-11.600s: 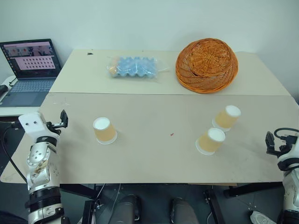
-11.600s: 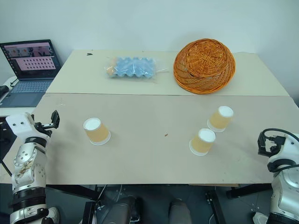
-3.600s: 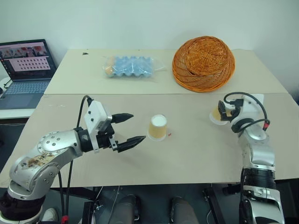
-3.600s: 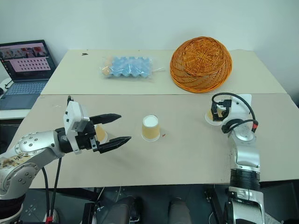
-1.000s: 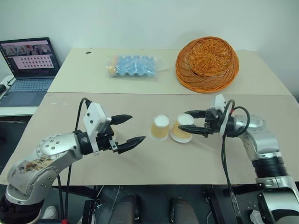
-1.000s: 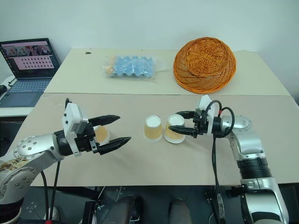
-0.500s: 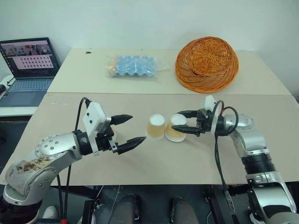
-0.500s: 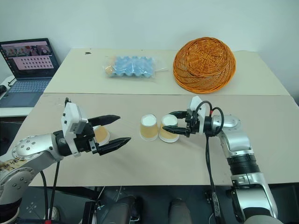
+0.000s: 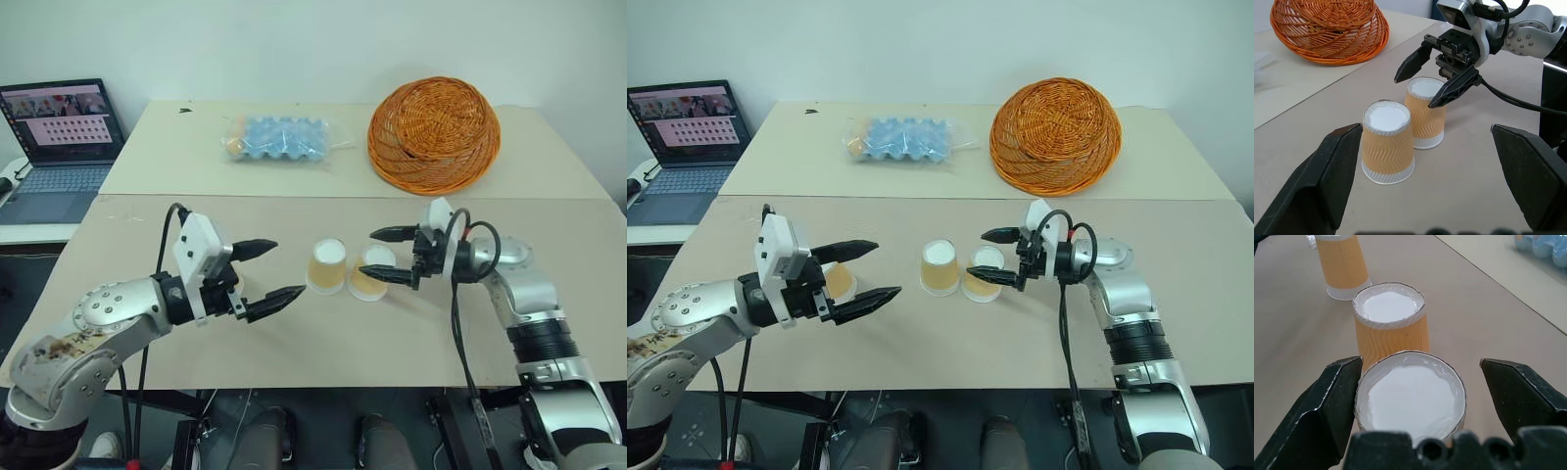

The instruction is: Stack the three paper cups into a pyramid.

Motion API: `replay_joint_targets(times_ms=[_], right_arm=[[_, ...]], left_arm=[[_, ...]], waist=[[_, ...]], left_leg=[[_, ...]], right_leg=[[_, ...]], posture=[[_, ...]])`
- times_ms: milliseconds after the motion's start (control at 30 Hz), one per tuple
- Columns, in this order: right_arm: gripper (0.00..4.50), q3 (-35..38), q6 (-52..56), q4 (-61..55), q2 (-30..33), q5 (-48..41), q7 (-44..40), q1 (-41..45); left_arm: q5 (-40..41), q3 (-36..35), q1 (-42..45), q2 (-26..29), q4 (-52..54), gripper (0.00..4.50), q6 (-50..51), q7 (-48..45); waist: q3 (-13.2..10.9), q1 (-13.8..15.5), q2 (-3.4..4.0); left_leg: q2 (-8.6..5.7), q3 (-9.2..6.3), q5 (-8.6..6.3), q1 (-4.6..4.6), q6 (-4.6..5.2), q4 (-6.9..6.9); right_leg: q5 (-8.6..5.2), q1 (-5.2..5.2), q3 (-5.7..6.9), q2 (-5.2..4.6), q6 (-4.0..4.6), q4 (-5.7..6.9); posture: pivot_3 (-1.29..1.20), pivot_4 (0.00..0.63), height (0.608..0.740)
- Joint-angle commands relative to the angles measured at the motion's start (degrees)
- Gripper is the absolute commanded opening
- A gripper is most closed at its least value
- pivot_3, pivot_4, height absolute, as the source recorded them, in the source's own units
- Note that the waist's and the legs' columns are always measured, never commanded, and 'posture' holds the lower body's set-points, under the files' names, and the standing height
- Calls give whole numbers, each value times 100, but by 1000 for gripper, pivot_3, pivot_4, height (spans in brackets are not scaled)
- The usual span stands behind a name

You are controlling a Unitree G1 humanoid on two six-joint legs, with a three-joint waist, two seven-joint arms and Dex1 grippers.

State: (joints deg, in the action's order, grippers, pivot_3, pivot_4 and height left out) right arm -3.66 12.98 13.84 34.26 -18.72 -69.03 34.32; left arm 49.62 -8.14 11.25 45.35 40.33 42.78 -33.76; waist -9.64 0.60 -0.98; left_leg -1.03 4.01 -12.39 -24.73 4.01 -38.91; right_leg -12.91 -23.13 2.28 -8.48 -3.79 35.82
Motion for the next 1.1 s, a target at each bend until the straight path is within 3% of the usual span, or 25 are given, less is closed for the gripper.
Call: replay_joint_targets(times_ms=[33,467,800,1100], right_arm=[[4462,243,-42,-250,218,-115,-108,-86],[4462,758,526,-1405,819,-605,-12,-837],[4462,802,-4,-549,1112,53,357,-1083],[4462,680,-49,-489,798,109,439,-1016]], left_arm=[[61,-122,88,41,156,4500,-4,11],[11,-60,122,20,113,4500,-38,-26],[34,-77,186,26,96,4500,-33,-51],[96,-115,165,20,129,4500,-2,-17]], waist=[[0,1,0],[0,5,0],[0,17,0],[0,-5,-1]], left_leg=[[0,0,0,0,0,0],[4,-1,-14,1,22,1],[0,0,-13,0,22,0],[3,1,-13,2,23,0]], right_leg=[[0,1,0,0,0,-1],[0,0,0,0,0,1],[0,3,0,-1,1,-2],[0,3,-2,2,0,1]], posture=[[0,150,726],[0,150,726],[0,150,726],[0,150,726]])
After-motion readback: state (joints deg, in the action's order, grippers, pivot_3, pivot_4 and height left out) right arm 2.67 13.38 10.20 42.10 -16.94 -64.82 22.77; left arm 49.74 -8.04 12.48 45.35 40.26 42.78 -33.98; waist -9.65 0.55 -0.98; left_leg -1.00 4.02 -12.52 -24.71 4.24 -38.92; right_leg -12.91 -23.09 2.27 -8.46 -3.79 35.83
